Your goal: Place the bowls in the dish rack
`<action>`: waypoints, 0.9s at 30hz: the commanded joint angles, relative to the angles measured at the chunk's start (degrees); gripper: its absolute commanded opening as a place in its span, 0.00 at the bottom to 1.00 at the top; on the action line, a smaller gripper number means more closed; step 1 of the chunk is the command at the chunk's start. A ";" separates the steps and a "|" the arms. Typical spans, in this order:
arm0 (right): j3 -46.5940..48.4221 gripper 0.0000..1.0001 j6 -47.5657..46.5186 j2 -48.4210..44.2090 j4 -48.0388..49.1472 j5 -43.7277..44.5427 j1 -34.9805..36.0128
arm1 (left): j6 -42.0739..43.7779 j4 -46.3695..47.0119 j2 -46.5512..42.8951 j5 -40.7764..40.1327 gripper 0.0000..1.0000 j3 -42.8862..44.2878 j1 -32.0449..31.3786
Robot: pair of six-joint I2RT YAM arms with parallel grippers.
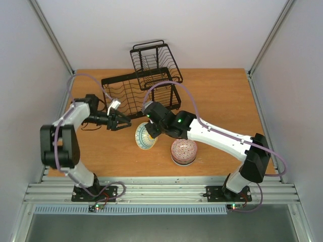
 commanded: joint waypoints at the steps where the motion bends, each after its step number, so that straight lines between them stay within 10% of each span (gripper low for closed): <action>1: 2.98 0.01 -1.72 0.71 3.17 4.62 1.19 | 41.34 -46.97 13.91 5.48 0.64 8.47 -0.68; 10: 3.67 0.01 -2.89 1.39 3.85 6.77 1.36 | 48.50 -46.16 16.74 5.73 0.55 9.21 -1.20; 13: 3.76 0.01 -2.93 1.49 4.24 6.61 1.33 | 36.93 -30.16 11.86 4.98 0.52 5.42 -1.28; 19: 3.47 0.01 -3.09 1.04 4.60 6.92 1.36 | -12.38 23.61 -9.43 -15.09 0.47 -14.14 -8.11; 27: 2.85 0.01 -2.66 -0.47 4.52 6.21 1.64 | -16.84 23.57 -9.06 -19.66 0.47 -13.76 -10.88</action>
